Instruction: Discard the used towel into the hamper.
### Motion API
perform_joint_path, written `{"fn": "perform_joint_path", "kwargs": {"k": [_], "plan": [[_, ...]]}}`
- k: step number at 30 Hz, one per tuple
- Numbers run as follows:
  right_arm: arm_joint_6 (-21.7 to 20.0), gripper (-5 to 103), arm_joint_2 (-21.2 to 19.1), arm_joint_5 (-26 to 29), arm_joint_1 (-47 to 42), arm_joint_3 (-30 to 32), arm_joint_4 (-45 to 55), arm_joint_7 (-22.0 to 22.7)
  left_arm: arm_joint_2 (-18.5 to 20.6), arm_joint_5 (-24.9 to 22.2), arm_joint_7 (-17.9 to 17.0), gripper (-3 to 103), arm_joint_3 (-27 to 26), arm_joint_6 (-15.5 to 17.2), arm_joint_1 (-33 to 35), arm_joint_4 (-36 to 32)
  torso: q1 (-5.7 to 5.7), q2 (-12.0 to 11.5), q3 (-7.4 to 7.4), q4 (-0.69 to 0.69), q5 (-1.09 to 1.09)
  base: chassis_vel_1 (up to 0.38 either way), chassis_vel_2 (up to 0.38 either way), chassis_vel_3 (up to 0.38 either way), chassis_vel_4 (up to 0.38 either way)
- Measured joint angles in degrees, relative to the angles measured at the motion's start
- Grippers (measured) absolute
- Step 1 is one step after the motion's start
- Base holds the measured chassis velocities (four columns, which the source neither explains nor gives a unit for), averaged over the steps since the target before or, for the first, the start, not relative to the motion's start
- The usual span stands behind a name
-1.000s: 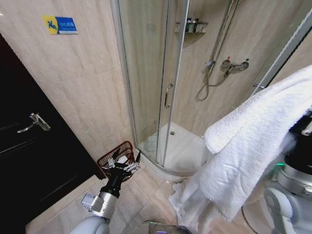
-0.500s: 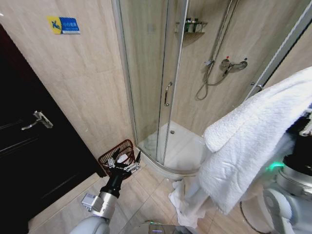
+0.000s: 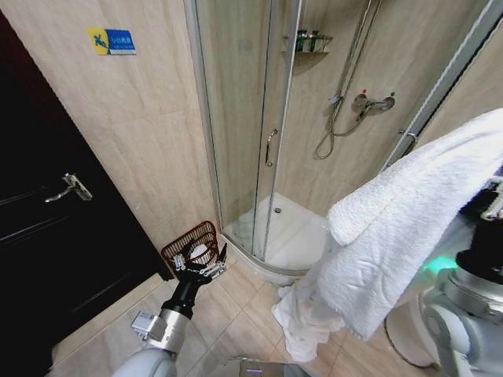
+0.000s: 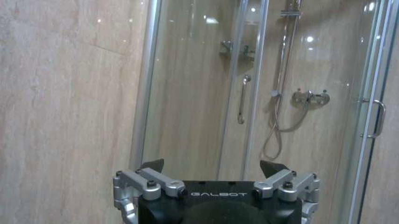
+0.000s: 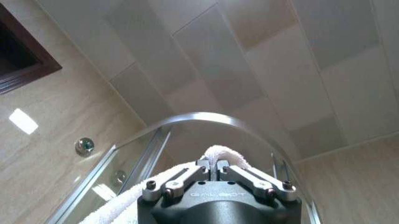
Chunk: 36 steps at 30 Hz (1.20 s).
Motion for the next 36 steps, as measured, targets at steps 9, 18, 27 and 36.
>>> {"fn": "perform_joint_path", "kwargs": {"k": [9, 18, 27, 36], "plan": [[-0.3, 4, 0.1, 0.0, -0.2, -0.2, 0.0, -0.1, 0.0, 0.0, 0.0, 100, 0.0, 0.0, 0.0, 0.0, 0.0, 0.0, 0.0, 0.0, 0.0, 0.053, -0.055, -0.053, 0.047], [-0.3, 4, 0.5, 0.4, -0.8, 0.2, 0.0, -0.1, 0.0, 0.0, 0.0, 100, 0.0, 0.0, 0.0, 0.0, 0.0, 0.0, 0.0, 0.0, 0.0, 0.062, -0.058, -0.062, 0.071], [0.3, 4, 0.1, 0.7, -0.8, 0.0, 0.0, -0.1, 0.0, 0.0, 0.0, 100, 0.0, 0.0, 0.0, 0.0, -0.01, 0.0, 0.0, 0.0, 0.0, 0.047, -0.048, -0.045, 0.056], [0.9, 4, -0.5, 2.2, -0.6, 0.0, 0.0, -1.2, 0.0, 0.0, 0.0, 100, 0.0, 0.0, 0.0, 0.0, 0.02, 0.0, 0.0, 0.0, 0.01, 0.0, 0.0, 0.0, 0.0]]}}
